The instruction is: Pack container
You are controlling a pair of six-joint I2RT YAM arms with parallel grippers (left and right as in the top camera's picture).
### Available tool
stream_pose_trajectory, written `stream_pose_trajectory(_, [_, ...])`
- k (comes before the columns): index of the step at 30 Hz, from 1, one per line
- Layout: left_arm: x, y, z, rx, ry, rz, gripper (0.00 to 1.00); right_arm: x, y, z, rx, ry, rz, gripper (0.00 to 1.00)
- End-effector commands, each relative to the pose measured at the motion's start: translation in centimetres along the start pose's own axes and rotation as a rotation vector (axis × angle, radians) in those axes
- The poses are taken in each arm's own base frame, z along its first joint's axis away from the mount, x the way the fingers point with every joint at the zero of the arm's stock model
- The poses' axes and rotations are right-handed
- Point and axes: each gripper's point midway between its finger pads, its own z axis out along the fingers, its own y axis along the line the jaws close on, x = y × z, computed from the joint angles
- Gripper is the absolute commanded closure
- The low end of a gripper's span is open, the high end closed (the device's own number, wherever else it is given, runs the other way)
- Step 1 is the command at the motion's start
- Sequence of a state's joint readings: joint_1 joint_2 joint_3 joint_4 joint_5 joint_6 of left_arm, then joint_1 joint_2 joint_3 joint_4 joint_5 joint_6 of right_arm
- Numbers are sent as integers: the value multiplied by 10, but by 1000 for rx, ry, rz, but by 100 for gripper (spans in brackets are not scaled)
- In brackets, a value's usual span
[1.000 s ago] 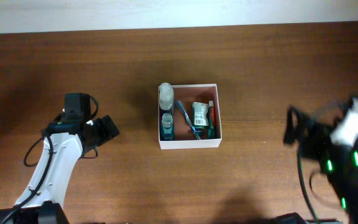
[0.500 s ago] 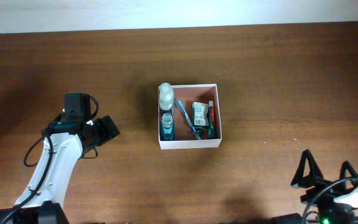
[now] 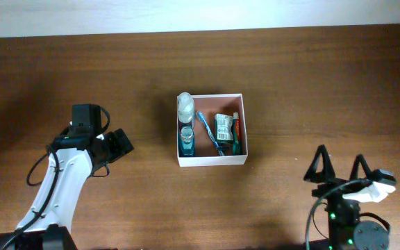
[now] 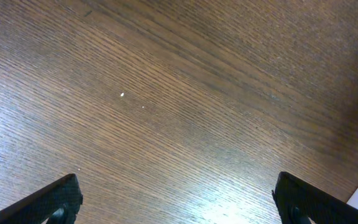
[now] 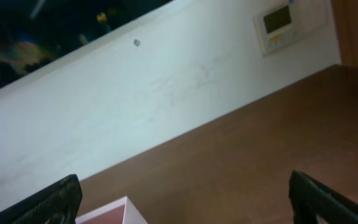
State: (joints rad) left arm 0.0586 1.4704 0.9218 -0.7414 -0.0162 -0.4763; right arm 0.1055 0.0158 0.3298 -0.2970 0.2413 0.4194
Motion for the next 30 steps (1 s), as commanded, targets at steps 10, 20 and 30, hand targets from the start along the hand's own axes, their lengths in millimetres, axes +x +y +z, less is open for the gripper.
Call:
stream_pose_trajectory(10, [-1, 2, 2, -10, 2, -1, 0, 43, 12, 20, -160, -31, -260, 2])
stream_pose_trajectory(20, [-1, 2, 2, -10, 2, -1, 0, 81, 2, 25, -167, 46, -372, 2])
stream_pose_trajectory(30, [-1, 2, 2, -10, 2, -1, 0, 106, -1, 24, -218, 127, -498, 1])
